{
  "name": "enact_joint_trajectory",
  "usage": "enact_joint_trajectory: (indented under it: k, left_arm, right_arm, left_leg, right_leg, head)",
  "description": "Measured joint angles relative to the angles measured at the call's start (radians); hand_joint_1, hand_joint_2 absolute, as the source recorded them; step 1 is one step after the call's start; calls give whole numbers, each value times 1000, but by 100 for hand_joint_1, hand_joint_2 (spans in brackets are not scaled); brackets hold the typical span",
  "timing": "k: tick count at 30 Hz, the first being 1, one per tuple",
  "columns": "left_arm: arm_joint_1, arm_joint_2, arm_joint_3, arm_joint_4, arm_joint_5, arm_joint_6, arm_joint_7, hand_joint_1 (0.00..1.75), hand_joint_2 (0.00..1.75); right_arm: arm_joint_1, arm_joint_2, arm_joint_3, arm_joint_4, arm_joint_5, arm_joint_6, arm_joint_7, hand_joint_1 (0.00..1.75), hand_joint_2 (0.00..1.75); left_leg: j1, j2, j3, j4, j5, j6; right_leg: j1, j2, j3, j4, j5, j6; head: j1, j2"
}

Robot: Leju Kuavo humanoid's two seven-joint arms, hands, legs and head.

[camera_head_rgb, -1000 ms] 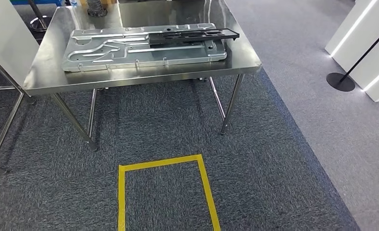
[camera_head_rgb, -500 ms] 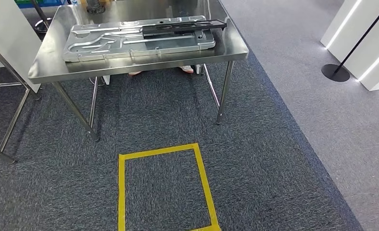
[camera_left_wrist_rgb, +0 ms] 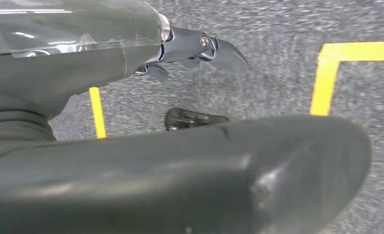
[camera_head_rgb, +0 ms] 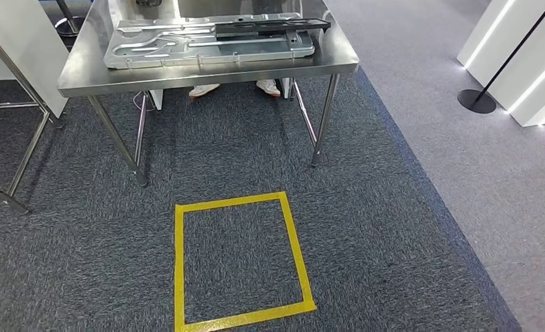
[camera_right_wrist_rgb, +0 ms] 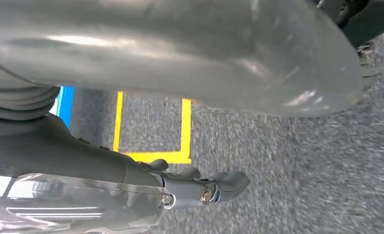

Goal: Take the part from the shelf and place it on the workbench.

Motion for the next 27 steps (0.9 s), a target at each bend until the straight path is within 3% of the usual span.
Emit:
enact_joint_trajectory:
  k: [1,2,4,6,8,9,12,13,14,17,18,19,23,27]
  left_arm:
    - [1,0,0,0,1,1,0,0,0]
    - [2,0,0,0,1,2,1,0,0]
    - [4,-1,0,0,2,5,2,0,0]
    - [5,-1,0,0,4,7,2,0,0]
    - [4,-1,0,0,6,8,2,0,0]
    - [4,-1,0,0,7,8,3,0,0]
    - [5,-1,0,0,9,8,4,0,0]
    - [5,-1,0,0,10,8,5,0,0]
    - [5,-1,1,0,11,8,6,0,44]
    - [5,-1,7,0,24,10,17,0,175]
    - [5,-1,9,0,29,12,21,0,175]
    - [5,-1,11,0,33,14,24,0,175]
    - [5,0,23,0,54,20,29,0,175]
    - [5,0,39,0,70,19,35,0,175]
  right_arm:
    - [0,0,0,0,-2,0,1,0,0]
    - [1,0,0,0,-4,-2,5,0,0]
    - [0,0,0,0,-4,-6,19,0,87]
    - [-1,0,-1,0,-4,-8,33,0,175]
    - [-1,0,-2,0,-4,-8,45,0,175]
    - [-1,0,-2,1,-4,-9,54,0,175]
    - [1,-3,-6,1,-5,-19,90,0,175]
    - [1,-6,-7,1,-4,-23,98,0,175]
    - [2,-10,-8,1,-4,-25,103,0,175]
    - [2,-19,-11,2,-6,-27,101,0,44]
    - [2,-21,-11,2,-7,-27,97,0,0]
    - [2,-22,-12,2,-9,-26,91,0,0]
    - [2,-22,-16,2,-13,-23,66,0,175]
    - [3,-22,-14,2,-25,-18,57,0,175]
  left_leg:
    - [0,0,-11,1,8,-2]
    - [1,0,-20,2,16,-5]
    - [1,0,-33,6,27,-13]
    - [0,-1,-40,12,36,-24]
    - [-1,0,-43,12,44,-36]
    - [0,0,-43,10,41,-33]
    - [0,-2,-44,4,40,-5]
    - [1,-2,-45,4,46,-3]
    - [3,-2,-46,3,51,-8]
    - [8,-3,-47,2,61,-29]
    - [8,-3,-48,2,64,-37]
    - [9,-3,-49,2,65,-42]
    - [9,-3,-52,2,66,-47]
    - [9,-3,-53,3,66,-47]
  right_leg:
    - [-2,0,18,-6,20,2]
    - [-4,0,55,-48,48,2]
    - [-5,0,167,-206,85,-1]
    - [-1,1,238,-319,84,-10]
    - [3,2,244,-341,81,-24]
    - [4,2,243,-345,83,-28]
    - [7,1,243,-353,92,-38]
    - [9,1,242,-352,93,-42]
    - [11,1,241,-350,94,-45]
    - [14,1,236,-343,95,-50]
    - [15,1,234,-341,95,-50]
    - [15,1,232,-339,95,-51]
    - [15,1,227,-337,95,-51]
    - [15,1,225,-336,95,-51]
  head:
    - [0,0]
    - [0,0]
    - [0,0]
    - [0,0]
    - [0,0]
    - [0,0]
    - [0,0]
    - [0,0]
    - [0,0]
    - [0,0]
    - [0,0]
    - [0,0]
    - [0,0]
    - [0,0]
